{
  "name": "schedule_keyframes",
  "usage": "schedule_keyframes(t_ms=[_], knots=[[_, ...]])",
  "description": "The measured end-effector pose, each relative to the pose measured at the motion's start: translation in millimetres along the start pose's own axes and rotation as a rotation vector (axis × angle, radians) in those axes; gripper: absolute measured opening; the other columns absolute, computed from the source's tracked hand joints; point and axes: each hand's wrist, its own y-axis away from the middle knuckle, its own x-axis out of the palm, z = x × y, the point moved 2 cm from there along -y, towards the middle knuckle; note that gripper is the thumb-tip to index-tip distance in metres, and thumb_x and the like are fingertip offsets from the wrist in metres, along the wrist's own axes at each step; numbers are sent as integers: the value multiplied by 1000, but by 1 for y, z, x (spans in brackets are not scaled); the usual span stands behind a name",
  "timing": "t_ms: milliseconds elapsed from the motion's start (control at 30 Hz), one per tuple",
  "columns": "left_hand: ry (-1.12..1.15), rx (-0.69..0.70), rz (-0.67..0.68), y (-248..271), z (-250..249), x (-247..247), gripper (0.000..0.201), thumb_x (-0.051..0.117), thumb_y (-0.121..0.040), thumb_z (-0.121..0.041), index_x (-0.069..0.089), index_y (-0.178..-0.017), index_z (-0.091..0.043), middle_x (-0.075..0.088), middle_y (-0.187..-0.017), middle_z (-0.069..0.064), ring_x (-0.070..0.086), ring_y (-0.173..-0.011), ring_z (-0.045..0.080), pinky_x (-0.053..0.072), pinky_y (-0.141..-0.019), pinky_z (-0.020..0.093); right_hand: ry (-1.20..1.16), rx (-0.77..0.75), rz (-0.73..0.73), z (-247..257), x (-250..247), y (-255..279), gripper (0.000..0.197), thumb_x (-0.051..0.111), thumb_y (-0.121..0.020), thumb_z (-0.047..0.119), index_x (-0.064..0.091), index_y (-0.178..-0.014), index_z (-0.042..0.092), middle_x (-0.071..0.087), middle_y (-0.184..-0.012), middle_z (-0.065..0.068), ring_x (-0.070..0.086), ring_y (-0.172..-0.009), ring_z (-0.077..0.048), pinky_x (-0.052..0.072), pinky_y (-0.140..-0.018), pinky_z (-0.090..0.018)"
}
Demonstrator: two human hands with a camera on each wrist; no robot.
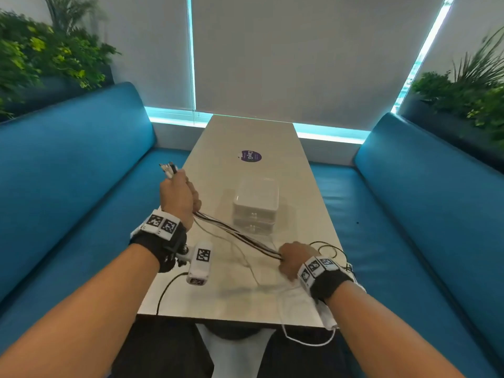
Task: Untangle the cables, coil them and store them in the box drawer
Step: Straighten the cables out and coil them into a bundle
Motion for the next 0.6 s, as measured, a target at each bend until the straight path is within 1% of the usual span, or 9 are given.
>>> schedule_keyframes(t_ms=[67, 200, 233, 300, 333, 400, 500, 567, 600], knots=[[7, -1, -6, -3, 1, 1, 34, 42, -100, -28, 34, -67, -24, 28, -45, -9, 21, -35, 9, 20, -40, 16, 92, 42, -59, -20, 3, 6, 26, 54, -89, 32, 63, -111, 21, 67, -108, -5, 64, -102, -27, 47, -83, -33], [5, 14, -39, -7, 5, 2, 31, 42, -99, -27, 36, -68, -24, 29, -48, -8, 22, -36, 10, 21, -40, 17, 139, 162, -27, -54, 2, 20, 29, 50, -91, 28, 61, -117, 21, 65, -117, -4, 59, -110, -26, 39, -97, -36], [12, 13, -50, -10, 5, 0, 31, 42, -98, -27, 36, -68, -24, 28, -48, -7, 22, -35, 10, 21, -40, 17, 135, 191, -33, -63, 2, 24, 28, 48, -93, 27, 59, -117, 20, 65, -118, -5, 58, -110, -26, 37, -97, -36], [18, 9, -81, -16, 5, -6, 31, 42, -98, -27, 36, -67, -24, 28, -48, -7, 22, -35, 10, 21, -40, 16, 97, 236, -63, -78, 0, 34, 28, 46, -96, 33, 50, -120, 18, 65, -117, -5, 58, -110, -28, 38, -89, -37], [18, 5, -99, -19, 6, -9, 32, 42, -98, -27, 37, -67, -24, 28, -47, -8, 22, -35, 9, 21, -40, 16, 41, 249, -76, -84, 0, 36, 33, 50, -96, 39, 45, -119, 17, 64, -114, -5, 60, -108, -28, 39, -84, -36], [12, 0, -136, -24, 9, -14, 30, 43, -98, -27, 38, -68, -24, 29, -47, -8, 23, -36, 10, 21, -39, 15, -105, 232, -63, -95, 3, 39, 44, 61, -89, 51, 40, -109, 18, 60, -102, -2, 61, -98, -27, 43, -77, -34], [-9, -1, -191, -28, 12, -18, 27, 42, -97, -24, 39, -70, -23, 30, -48, -6, 25, -37, 10, 22, -40, 15, -216, 184, -29, -109, 6, 40, 42, 66, -83, 58, 45, -90, 24, 57, -90, 3, 58, -84, -21, 46, -71, -33], [-19, -9, -206, -28, 15, -18, 26, 42, -96, -23, 39, -70, -22, 31, -48, -6, 25, -36, 10, 22, -40, 14, -174, 185, -52, -116, 1, 41, 38, 67, -79, 61, 50, -81, 27, 62, -89, 4, 60, -84, -20, 46, -73, -33], [-22, -14, -211, -28, 18, -18, 26, 42, -96, -23, 39, -70, -22, 31, -48, -6, 25, -36, 11, 22, -40, 14, -107, 193, -67, -120, -1, 41, 36, 66, -78, 62, 55, -82, 28, 64, -90, 5, 61, -87, -20, 43, -76, -34]])
